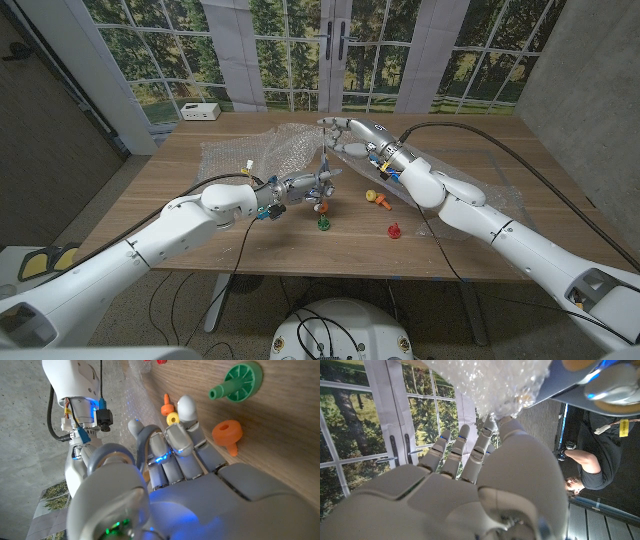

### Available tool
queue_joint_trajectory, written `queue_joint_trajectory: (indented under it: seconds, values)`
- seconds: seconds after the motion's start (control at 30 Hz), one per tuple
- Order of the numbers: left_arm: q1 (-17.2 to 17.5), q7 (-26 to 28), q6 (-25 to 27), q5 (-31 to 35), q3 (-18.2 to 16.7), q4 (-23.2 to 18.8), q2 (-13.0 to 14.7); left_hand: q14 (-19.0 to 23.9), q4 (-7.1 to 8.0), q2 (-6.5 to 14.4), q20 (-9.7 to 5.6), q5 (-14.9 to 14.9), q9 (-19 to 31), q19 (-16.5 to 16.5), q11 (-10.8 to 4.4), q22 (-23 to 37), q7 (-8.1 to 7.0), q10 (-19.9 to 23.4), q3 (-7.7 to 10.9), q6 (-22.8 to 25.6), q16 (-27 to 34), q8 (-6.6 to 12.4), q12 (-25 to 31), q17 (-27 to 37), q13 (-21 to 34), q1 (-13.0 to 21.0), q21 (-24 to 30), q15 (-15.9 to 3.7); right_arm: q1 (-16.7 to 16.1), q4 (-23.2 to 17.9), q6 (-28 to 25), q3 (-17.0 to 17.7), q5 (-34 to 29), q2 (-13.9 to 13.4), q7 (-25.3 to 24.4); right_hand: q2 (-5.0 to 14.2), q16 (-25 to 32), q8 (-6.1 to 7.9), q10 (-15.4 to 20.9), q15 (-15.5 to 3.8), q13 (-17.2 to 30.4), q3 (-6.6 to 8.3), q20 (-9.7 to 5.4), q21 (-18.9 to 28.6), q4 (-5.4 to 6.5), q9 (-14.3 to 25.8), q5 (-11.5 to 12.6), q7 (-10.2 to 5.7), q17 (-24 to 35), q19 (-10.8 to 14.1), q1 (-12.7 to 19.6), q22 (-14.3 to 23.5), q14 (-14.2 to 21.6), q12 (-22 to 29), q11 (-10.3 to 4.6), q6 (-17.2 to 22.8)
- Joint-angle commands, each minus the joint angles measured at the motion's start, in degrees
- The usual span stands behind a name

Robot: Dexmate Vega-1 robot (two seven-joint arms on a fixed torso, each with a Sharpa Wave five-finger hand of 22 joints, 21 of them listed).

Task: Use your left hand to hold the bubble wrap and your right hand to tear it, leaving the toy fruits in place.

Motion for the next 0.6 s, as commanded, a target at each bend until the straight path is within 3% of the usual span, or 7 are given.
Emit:
queue_joint_trajectory:
  seconds: [0.03, 0.23, 0.6]
  values:
    - [1.0, 1.1, -1.4, -0.5, -0.9, 0.3, -0.4, -0.2, 6.31, 0.1, 0.00, -0.3, 14.7, -0.6, -2.18, 0.3, -0.24, -2.0, 17.91, -0.1, -0.1, 23.53, 0.2, 0.2, 0.1, -1.0, 0.6, -0.20, 0.3, 0.5, 0.9, -0.7, -2.9, -0.1, -1.7, 0.18, -0.2, 0.02, 0.4, -10.61, 0.0, -0.08, -0.52, -0.1, 0.24, 0.3, -0.1, -0.41, 0.2, 0.3, 1.1, 0.1, 0.0, 0.3, -0.49, 0.2]
    - [0.9, 0.5, -2.3, -0.9, -1.1, 1.2, -0.8, -0.2, 6.44, -0.1, -0.12, -0.6, 14.7, -0.7, -2.30, -0.3, -0.34, -2.0, 19.01, -0.6, -0.1, 25.02, 0.2, 0.2, 0.1, -2.1, 0.9, -0.24, 0.5, 0.8, 0.2, -0.7, -3.4, 0.2, -1.9, 0.21, -0.2, -0.20, 0.5, -10.63, -0.1, -0.15, -0.56, 0.0, 0.23, 0.3, -0.4, -0.24, 0.2, 0.4, 1.3, 0.1, 0.1, 0.4, -0.47, -0.5]
    - [1.8, 0.3, -4.7, -1.0, -1.6, 1.9, -1.1, -0.3, 6.34, -0.4, -0.18, -1.0, 13.2, -1.1, -2.42, -1.0, -0.42, -2.1, 21.00, -0.7, 0.0, 25.16, 0.2, 0.2, 0.1, -4.3, 1.7, -0.24, 1.7, 3.0, -2.3, -1.4, -3.5, 1.1, -1.4, 0.23, -0.3, -0.19, 0.3, -10.63, -0.3, -0.27, -0.70, 0.0, 0.25, 0.3, -0.7, -0.26, 0.3, 0.4, 1.4, 0.1, 0.2, 0.3, -0.49, -0.7]
